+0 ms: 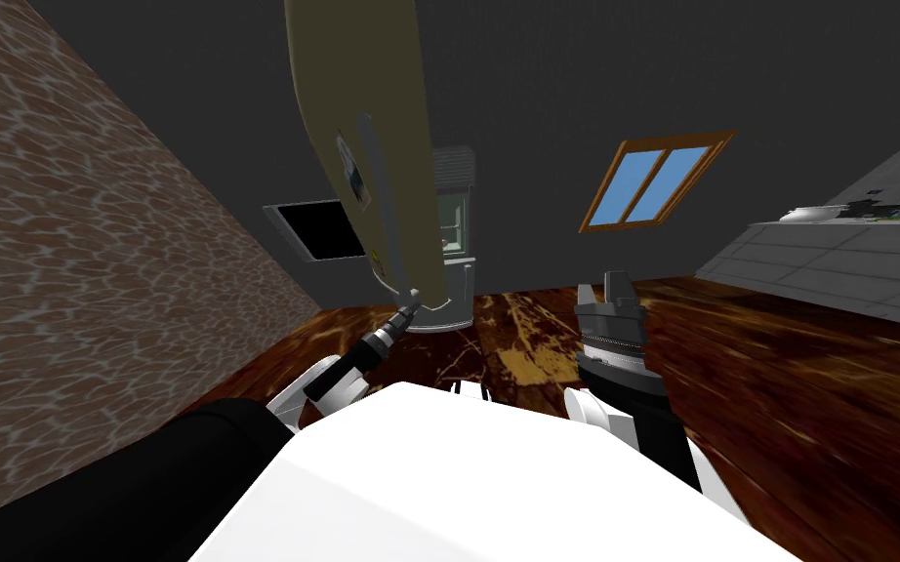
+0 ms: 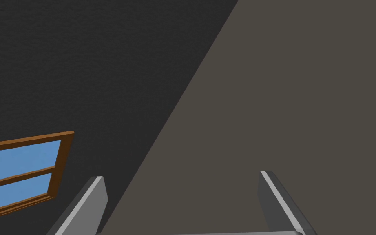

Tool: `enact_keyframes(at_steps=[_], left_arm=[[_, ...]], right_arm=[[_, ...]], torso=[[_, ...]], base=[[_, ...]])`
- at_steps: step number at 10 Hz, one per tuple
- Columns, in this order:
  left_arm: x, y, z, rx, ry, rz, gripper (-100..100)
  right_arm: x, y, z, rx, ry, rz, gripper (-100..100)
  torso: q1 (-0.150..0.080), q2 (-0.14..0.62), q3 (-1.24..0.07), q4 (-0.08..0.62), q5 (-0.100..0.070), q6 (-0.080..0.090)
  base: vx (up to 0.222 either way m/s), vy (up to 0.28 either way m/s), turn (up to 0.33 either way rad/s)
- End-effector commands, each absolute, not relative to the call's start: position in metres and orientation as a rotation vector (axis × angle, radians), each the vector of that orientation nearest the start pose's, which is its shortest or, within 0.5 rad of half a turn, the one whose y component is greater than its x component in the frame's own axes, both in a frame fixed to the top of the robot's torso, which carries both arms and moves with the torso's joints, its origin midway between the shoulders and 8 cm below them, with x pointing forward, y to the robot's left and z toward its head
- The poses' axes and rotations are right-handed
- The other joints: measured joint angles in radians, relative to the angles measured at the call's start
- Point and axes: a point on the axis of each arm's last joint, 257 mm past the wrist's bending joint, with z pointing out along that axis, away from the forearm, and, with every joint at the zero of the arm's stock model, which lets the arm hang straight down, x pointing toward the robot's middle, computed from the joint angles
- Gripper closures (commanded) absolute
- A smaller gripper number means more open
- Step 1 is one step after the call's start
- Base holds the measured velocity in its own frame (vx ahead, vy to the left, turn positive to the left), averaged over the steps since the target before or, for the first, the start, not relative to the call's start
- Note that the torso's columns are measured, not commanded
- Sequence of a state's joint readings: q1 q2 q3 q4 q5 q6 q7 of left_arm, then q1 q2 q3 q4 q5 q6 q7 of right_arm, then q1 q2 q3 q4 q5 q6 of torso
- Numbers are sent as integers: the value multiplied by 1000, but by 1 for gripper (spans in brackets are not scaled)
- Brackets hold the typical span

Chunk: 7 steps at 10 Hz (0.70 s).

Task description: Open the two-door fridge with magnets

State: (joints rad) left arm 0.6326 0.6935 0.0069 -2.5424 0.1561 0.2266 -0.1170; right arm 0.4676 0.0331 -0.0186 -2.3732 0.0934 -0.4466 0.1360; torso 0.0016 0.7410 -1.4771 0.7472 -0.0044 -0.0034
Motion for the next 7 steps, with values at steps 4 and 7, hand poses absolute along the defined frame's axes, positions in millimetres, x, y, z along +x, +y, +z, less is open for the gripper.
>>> enact_keyframes(at_steps=[4,7], left_arm=[[359,220,-81,-521,1594,-1026,100],[354,208,-78,-477,1605,-1065,100]], right_arm=[[335,-273,65,521,615,1116,0],[335,-273,65,521,615,1116,0]], torso=[[6,-1,1,-4,4,1],[5,-9,-7,-3,1,0]], base=[[-146,240,-107],[-147,249,-90]])
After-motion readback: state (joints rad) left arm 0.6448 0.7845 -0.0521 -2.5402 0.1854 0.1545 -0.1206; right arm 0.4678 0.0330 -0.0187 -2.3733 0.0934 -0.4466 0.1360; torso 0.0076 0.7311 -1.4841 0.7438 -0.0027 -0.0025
